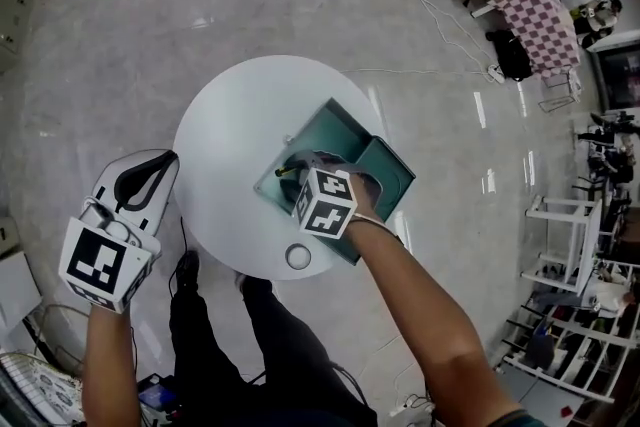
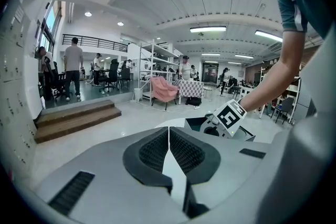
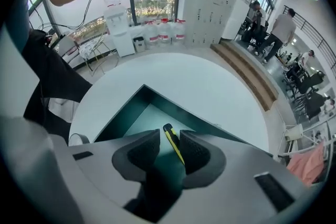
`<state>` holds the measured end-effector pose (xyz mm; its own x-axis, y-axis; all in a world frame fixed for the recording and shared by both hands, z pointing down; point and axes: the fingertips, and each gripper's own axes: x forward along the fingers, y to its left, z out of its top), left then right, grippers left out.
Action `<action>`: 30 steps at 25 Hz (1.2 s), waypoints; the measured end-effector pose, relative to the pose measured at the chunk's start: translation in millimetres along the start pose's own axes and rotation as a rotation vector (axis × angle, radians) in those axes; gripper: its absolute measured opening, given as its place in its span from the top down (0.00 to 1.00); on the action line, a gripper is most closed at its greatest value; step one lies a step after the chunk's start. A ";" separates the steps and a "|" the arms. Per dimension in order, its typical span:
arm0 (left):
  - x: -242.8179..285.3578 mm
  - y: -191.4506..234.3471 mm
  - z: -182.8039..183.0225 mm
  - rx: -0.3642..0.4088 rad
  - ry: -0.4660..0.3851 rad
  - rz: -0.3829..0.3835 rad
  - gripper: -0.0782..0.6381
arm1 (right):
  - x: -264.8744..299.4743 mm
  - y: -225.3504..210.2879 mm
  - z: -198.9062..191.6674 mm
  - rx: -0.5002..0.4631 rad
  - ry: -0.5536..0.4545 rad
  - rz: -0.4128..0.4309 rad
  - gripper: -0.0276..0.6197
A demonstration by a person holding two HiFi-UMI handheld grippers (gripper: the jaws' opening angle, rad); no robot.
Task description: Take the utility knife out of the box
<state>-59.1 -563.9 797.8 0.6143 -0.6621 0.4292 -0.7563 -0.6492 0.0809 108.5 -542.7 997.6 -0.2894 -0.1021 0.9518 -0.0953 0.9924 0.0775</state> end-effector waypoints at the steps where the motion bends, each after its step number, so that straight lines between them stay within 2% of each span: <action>1: -3.4 3.1 -0.6 -0.002 0.000 0.001 0.86 | 2.5 0.7 2.6 -0.011 0.011 0.005 0.77; 7: -16.5 9.5 -17.7 -0.007 0.002 0.013 0.86 | 22.3 5.1 8.6 -0.057 0.045 0.015 0.77; 12: -20.4 20.1 -33.3 -0.003 -0.002 0.017 0.86 | 39.7 14.2 11.4 -0.072 0.059 0.023 0.86; 21: -72.8 13.0 12.2 0.034 -0.017 0.001 0.86 | -24.9 25.8 46.6 -0.027 0.033 -0.063 0.86; 30: -116.0 -28.3 86.8 0.097 -0.040 -0.025 0.86 | -140.1 34.4 66.9 0.075 -0.069 -0.192 0.86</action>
<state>-89.4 -501.2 667.6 0.6426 -0.6586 0.3916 -0.7167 -0.6974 0.0032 82.0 -498.8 847.0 -0.3239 -0.2954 0.8988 -0.2250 0.9468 0.2301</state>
